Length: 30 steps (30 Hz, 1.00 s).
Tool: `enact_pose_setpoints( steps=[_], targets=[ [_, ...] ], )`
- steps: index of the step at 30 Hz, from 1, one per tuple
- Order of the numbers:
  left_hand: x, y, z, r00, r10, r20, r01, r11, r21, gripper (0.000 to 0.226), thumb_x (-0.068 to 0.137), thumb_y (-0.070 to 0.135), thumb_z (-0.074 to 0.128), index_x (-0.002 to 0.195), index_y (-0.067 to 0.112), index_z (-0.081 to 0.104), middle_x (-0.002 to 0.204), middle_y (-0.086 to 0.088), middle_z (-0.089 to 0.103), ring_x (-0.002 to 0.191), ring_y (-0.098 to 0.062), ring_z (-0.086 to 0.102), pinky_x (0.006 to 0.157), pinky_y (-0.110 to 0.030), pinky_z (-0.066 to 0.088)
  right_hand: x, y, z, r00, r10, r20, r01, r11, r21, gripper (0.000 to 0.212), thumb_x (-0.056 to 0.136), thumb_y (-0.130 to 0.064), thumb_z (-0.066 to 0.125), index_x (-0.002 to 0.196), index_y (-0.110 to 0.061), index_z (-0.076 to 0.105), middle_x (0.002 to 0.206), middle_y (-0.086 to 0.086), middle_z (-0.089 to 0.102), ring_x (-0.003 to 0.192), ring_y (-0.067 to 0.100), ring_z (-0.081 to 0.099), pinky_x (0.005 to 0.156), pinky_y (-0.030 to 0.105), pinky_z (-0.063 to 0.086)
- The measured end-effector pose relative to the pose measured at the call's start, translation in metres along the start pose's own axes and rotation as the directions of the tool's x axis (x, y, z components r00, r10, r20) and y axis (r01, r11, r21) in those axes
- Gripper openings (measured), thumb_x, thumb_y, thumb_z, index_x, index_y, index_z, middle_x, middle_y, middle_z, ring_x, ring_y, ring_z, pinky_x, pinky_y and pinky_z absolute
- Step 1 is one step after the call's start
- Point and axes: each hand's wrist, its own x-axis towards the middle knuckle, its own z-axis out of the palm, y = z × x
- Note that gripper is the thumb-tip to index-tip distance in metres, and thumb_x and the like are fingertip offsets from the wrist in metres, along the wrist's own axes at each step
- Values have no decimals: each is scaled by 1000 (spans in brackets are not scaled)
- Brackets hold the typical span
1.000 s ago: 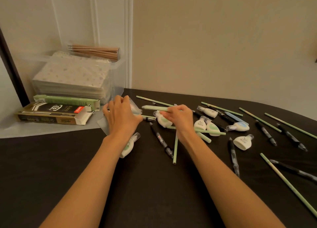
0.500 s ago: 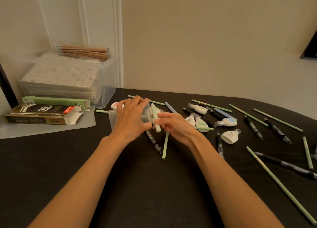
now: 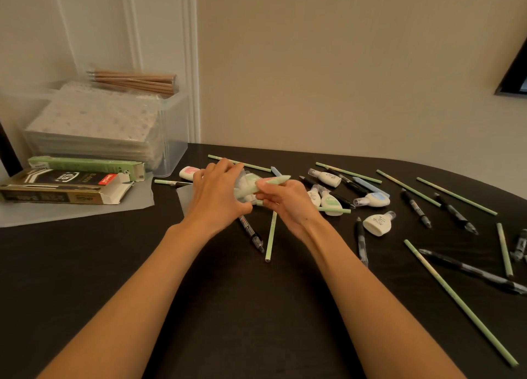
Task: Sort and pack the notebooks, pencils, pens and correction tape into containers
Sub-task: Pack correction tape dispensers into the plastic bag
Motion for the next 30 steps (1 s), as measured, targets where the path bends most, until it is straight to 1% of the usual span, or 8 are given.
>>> enact_pose_setpoints(
  steps=[4,5,9,14,19,22,26,30],
  targets=[
    [-1,-1,1,1000,-27,8,27,1000,-6,73,80,33,68,142,17,35,132,-1,42,122,-19,37,104,-32,23,4,1,2,989,-65,-133,56,996,-71,17,91,-10,56,107,-15,51,115,15,57,80,12,65,65,18,55],
    [0,0,2,1000,-27,3,27,1000,-11,72,79,33,69,141,16,35,132,-2,42,122,-19,37,104,-33,24,2,-1,4,991,-71,-110,60,993,-98,8,95,-12,49,102,-14,54,115,13,56,83,11,64,67,18,55],
    [-1,1,2,1000,-23,13,24,999,-31,74,79,32,70,142,16,34,134,-2,41,123,-19,36,104,-33,25,-5,-3,8,992,-37,124,66,970,-235,33,100,-10,32,87,-12,63,94,0,58,88,9,54,85,26,45],
    [2,0,1,999,-41,-26,40,999,-21,77,79,34,69,143,14,33,132,-3,42,122,-20,37,102,-32,26,-1,-4,5,999,-39,25,38,999,13,16,95,0,42,98,-11,52,94,8,60,79,14,61,71,22,52],
    [1,2,2,999,-33,-39,31,998,-47,76,79,32,70,143,14,33,132,-4,42,120,-20,38,100,-32,28,-2,1,3,987,-142,-69,134,984,-116,5,87,-4,60,88,-9,61,81,6,66,74,13,64,72,21,55],
    [0,4,1,998,-26,-63,20,995,-94,76,80,30,70,143,13,33,131,-4,42,120,-20,37,100,-32,30,-2,0,6,995,-92,-47,75,954,-291,14,90,-14,58,89,-9,70,101,5,65,94,11,58,79,22,48],
    [-1,6,1,998,-18,-56,14,998,-69,76,80,30,70,143,13,33,133,-4,42,121,-20,37,101,-32,30,-7,-6,3,1000,-13,-19,9,977,-214,42,87,-20,43,109,8,64,128,17,54,116,23,45,87,28,42],
    [-1,14,7,1000,13,-14,-13,1000,1,76,80,32,68,144,15,30,135,-2,40,122,-20,36,101,-32,29,-9,-21,-24,965,-70,-252,-14,948,-317,26,90,-11,43,91,-3,68,100,11,63,84,15,53,72,24,43]
  ],
)
